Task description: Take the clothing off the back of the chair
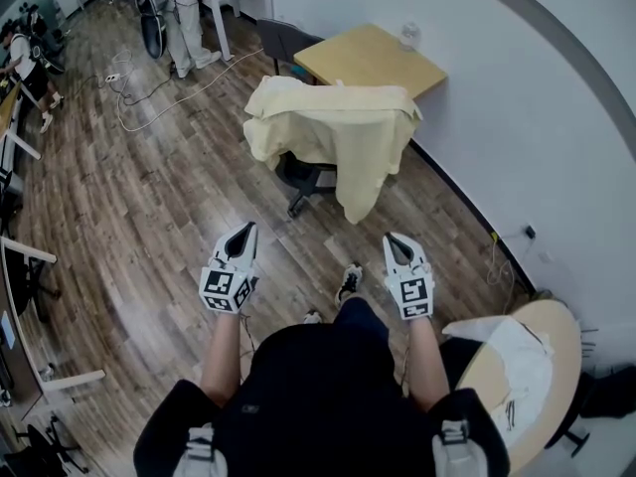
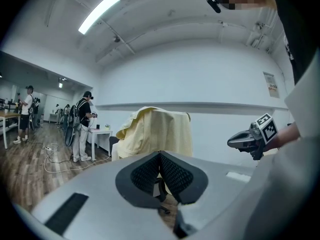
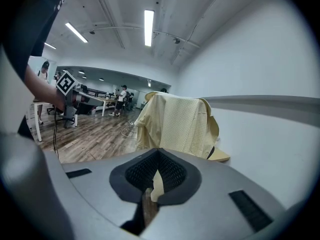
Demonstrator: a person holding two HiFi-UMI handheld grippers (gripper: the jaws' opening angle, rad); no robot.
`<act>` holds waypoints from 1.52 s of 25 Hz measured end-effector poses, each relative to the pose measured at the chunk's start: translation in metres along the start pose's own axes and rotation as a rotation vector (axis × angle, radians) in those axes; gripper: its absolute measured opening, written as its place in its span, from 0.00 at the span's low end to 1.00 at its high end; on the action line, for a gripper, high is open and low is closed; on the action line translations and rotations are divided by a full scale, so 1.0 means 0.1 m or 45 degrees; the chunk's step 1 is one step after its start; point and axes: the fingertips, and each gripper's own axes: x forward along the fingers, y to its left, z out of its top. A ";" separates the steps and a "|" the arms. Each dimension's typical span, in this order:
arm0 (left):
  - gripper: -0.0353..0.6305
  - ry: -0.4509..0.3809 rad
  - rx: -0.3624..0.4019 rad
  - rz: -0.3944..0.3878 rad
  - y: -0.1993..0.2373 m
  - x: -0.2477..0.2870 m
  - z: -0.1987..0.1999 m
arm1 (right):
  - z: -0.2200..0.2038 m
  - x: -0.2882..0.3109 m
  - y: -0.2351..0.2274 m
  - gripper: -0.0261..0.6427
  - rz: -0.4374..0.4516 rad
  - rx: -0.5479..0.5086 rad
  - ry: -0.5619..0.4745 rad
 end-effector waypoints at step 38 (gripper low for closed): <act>0.06 0.012 -0.014 0.049 0.24 0.53 0.10 | 0.00 0.53 -0.47 0.03 0.001 0.029 0.028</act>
